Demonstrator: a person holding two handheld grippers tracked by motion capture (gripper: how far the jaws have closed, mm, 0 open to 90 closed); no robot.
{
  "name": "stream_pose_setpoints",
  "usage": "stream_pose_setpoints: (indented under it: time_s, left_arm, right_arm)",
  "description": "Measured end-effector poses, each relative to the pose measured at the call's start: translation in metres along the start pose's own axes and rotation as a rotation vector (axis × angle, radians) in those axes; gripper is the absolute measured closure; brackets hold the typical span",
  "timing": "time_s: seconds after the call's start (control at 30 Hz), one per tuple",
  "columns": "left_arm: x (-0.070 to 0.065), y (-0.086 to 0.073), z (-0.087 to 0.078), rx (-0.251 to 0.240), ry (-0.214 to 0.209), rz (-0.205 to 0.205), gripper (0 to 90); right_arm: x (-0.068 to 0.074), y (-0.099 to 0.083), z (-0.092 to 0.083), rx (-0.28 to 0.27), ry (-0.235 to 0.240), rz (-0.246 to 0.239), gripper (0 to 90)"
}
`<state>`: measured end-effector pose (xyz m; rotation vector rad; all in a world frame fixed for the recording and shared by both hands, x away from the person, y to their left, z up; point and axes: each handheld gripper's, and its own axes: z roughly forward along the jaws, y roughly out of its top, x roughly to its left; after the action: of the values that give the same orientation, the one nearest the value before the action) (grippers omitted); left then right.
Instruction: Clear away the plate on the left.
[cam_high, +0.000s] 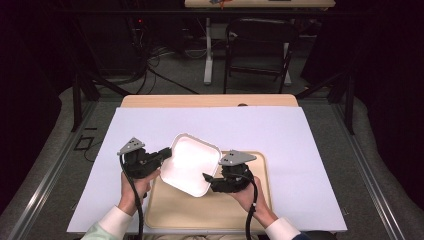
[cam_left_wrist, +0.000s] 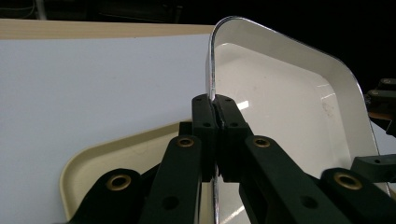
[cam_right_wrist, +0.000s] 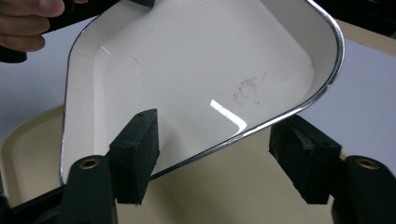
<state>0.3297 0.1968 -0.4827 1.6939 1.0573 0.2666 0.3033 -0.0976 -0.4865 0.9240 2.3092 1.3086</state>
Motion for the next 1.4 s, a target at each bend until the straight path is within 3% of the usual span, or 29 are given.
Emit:
stream_pose_setpoints:
  time_s: [0.23, 0.4, 0.83, 1.4]
  left_arm:
    - [-0.006, -0.005, 0.003, 0.009, -0.005, 0.003, 87.4]
    - [-0.011, -0.009, 0.005, 0.022, -0.009, 0.005, 87.2]
    - [-0.022, -0.016, 0.009, 0.062, -0.049, -0.013, 86.1]
    - [-0.032, -0.028, 0.011, 0.136, -0.068, -0.035, 85.9]
  right_arm:
    - [-0.009, -0.001, -0.006, -0.014, -0.022, 0.030, 57.0]
    - [-0.014, -0.002, -0.011, -0.012, -0.025, 0.046, 62.6]
    - [-0.027, -0.003, -0.026, -0.006, -0.014, 0.107, 72.7]
    - [-0.033, -0.010, -0.033, 0.050, 0.030, 0.149, 76.5]
